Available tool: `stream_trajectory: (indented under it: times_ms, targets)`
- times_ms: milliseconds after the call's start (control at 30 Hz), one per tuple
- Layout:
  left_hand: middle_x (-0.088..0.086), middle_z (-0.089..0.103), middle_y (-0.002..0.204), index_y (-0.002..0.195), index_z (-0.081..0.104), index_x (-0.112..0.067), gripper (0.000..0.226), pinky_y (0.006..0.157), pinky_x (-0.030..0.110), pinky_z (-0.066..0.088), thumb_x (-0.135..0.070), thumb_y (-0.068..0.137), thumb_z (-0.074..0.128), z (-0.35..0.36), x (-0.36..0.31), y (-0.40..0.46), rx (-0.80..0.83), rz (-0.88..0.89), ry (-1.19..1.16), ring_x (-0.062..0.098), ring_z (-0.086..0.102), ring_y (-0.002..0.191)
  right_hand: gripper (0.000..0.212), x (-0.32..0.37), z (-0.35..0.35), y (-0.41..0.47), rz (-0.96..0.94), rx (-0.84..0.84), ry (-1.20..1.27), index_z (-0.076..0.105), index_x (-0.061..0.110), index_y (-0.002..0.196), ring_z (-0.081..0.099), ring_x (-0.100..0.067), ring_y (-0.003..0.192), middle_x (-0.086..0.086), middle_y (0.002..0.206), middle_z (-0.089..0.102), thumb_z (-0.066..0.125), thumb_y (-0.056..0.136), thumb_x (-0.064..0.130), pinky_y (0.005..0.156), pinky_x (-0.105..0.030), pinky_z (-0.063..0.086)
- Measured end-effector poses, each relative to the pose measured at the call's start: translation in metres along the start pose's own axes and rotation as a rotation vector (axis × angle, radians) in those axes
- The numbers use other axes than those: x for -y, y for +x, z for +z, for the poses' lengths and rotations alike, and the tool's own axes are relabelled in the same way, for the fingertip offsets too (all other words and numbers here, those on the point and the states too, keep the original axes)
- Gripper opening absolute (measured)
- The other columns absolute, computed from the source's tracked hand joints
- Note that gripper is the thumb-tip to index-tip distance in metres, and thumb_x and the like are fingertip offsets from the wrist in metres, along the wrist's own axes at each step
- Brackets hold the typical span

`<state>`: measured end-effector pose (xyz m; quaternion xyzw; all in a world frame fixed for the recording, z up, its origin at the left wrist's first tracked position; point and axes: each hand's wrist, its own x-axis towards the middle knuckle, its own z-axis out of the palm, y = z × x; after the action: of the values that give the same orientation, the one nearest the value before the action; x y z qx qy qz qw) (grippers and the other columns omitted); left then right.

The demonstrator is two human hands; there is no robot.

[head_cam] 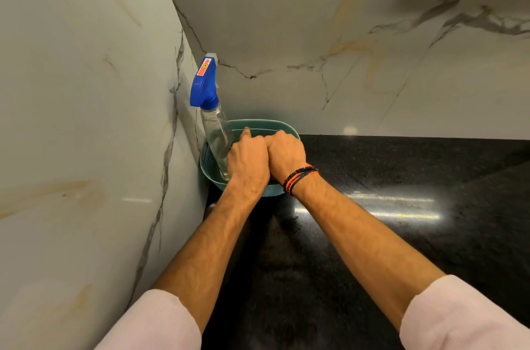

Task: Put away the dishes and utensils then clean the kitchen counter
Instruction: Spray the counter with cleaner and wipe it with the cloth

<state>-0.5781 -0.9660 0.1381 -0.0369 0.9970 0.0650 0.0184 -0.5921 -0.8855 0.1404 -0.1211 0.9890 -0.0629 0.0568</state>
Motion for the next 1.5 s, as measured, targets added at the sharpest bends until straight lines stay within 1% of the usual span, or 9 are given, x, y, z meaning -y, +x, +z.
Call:
stream_trajectory:
  times_ms: [233, 533, 800, 900, 1067, 1167, 1267, 1367, 1500]
  targets:
    - [0.016, 0.065, 0.118, 0.111, 0.064, -0.004, 0.029, 0.089, 0.034, 0.051, -0.005, 0.082, 0.067, 0.013, 0.012, 0.008, 0.327, 0.053, -0.054, 0.032, 0.063, 0.108, 0.026, -0.007, 0.002, 0.002, -0.091, 0.164, -0.016, 0.065, 0.001, 0.116, 0.064, -0.036, 0.11, -0.02, 0.118, 0.064, 0.052, 0.096, 0.011, 0.089, -0.041, 0.052]
    - [0.013, 0.061, 0.127, 0.122, 0.059, -0.006, 0.038, 0.09, 0.033, 0.05, -0.008, 0.084, 0.066, 0.009, 0.021, 0.026, 0.476, 0.005, -0.077, 0.029, 0.059, 0.115, 0.036, -0.001, 0.011, 0.014, -0.131, 0.294, 0.01, 0.054, 0.005, 0.133, 0.061, -0.034, 0.117, -0.017, 0.128, 0.062, 0.049, 0.097, 0.006, 0.098, -0.039, 0.049]
    - [0.004, 0.061, 0.108, 0.11, 0.059, -0.011, 0.03, 0.083, 0.03, 0.051, -0.015, 0.082, 0.069, 0.003, 0.03, 0.024, 0.522, -0.011, -0.176, 0.024, 0.061, 0.1, 0.032, -0.01, -0.007, 0.012, -0.122, 0.387, -0.028, 0.064, 0.005, 0.12, 0.062, -0.033, 0.115, -0.016, 0.122, 0.066, 0.06, 0.09, 0.017, 0.091, -0.033, 0.05]
    - [0.003, 0.068, 0.115, 0.118, 0.063, -0.016, 0.044, 0.096, 0.038, 0.052, -0.029, 0.077, 0.071, 0.004, 0.04, 0.024, 0.572, 0.026, -0.268, 0.023, 0.063, 0.105, 0.029, -0.012, -0.021, 0.011, -0.146, 0.344, 0.013, 0.064, 0.002, 0.114, 0.062, -0.037, 0.11, -0.02, 0.117, 0.067, 0.057, 0.09, 0.019, 0.084, -0.036, 0.05]
    - [0.006, 0.069, 0.105, 0.114, 0.067, -0.018, 0.033, 0.085, 0.034, 0.053, -0.04, 0.09, 0.064, -0.014, 0.052, -0.016, 0.437, 0.082, -0.298, 0.022, 0.064, 0.095, 0.049, -0.025, -0.014, -0.018, -0.235, 0.145, 0.054, 0.067, 0.007, 0.098, 0.064, -0.036, 0.092, -0.017, 0.097, 0.069, 0.05, 0.096, 0.053, 0.068, -0.033, 0.042]
    - [0.007, 0.071, 0.107, 0.116, 0.068, -0.021, 0.042, 0.087, 0.038, 0.052, -0.052, 0.088, 0.061, -0.017, 0.057, -0.05, 0.167, 0.151, -0.104, 0.027, 0.065, 0.099, 0.069, -0.032, 0.001, -0.048, -0.285, 0.02, 0.01, 0.068, 0.018, 0.101, 0.064, -0.028, 0.097, -0.007, 0.096, 0.071, 0.031, 0.089, 0.075, 0.087, -0.037, 0.046]
    - [0.004, 0.066, 0.125, 0.128, 0.062, -0.019, 0.045, 0.105, 0.04, 0.041, -0.045, 0.091, 0.061, -0.007, 0.065, -0.075, 0.028, 0.197, -0.073, 0.025, 0.057, 0.12, 0.043, -0.034, 0.016, -0.073, -0.286, -0.031, -0.004, 0.066, 0.018, 0.108, 0.06, -0.027, 0.11, -0.006, 0.107, 0.071, 0.049, 0.094, 0.055, 0.106, -0.047, 0.037]
    - [0.005, 0.049, 0.148, 0.143, 0.048, -0.013, 0.045, 0.119, 0.03, 0.018, -0.022, 0.099, 0.054, 0.007, 0.073, -0.084, 0.016, 0.198, -0.171, 0.025, 0.037, 0.141, 0.021, -0.032, 0.025, -0.083, -0.288, -0.117, 0.076, 0.066, 0.011, 0.102, 0.061, -0.032, 0.102, -0.01, 0.102, 0.07, 0.054, 0.097, 0.028, 0.09, -0.042, 0.042]
    - [0.005, 0.046, 0.149, 0.144, 0.047, -0.012, 0.043, 0.118, 0.026, 0.019, -0.011, 0.101, 0.048, 0.016, 0.075, -0.074, -0.034, 0.18, -0.25, 0.024, 0.036, 0.142, 0.023, -0.029, 0.025, -0.077, -0.226, -0.154, 0.124, 0.068, 0.01, 0.105, 0.058, -0.03, 0.102, -0.009, 0.103, 0.07, 0.05, 0.1, 0.024, 0.083, -0.038, 0.044]
